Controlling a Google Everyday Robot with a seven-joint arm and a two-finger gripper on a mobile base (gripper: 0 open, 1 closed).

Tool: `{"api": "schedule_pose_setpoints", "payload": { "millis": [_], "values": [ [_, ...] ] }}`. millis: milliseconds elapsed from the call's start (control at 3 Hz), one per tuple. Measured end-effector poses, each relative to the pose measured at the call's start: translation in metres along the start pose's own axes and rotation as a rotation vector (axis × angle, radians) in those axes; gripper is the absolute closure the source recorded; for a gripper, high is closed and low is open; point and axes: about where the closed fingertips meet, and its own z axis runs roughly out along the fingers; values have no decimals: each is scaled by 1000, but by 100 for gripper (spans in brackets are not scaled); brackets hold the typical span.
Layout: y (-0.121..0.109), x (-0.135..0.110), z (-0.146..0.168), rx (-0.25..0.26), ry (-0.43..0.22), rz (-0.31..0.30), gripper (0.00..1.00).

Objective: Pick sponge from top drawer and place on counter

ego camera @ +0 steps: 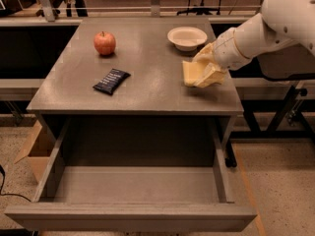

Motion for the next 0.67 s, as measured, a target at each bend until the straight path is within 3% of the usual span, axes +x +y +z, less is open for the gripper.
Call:
{"api": "schedule_pose_setpoints", "payload": {
  "millis": [667],
  "values": [
    [0, -3, 3, -3, -5, -4, 8]
  ]
}}
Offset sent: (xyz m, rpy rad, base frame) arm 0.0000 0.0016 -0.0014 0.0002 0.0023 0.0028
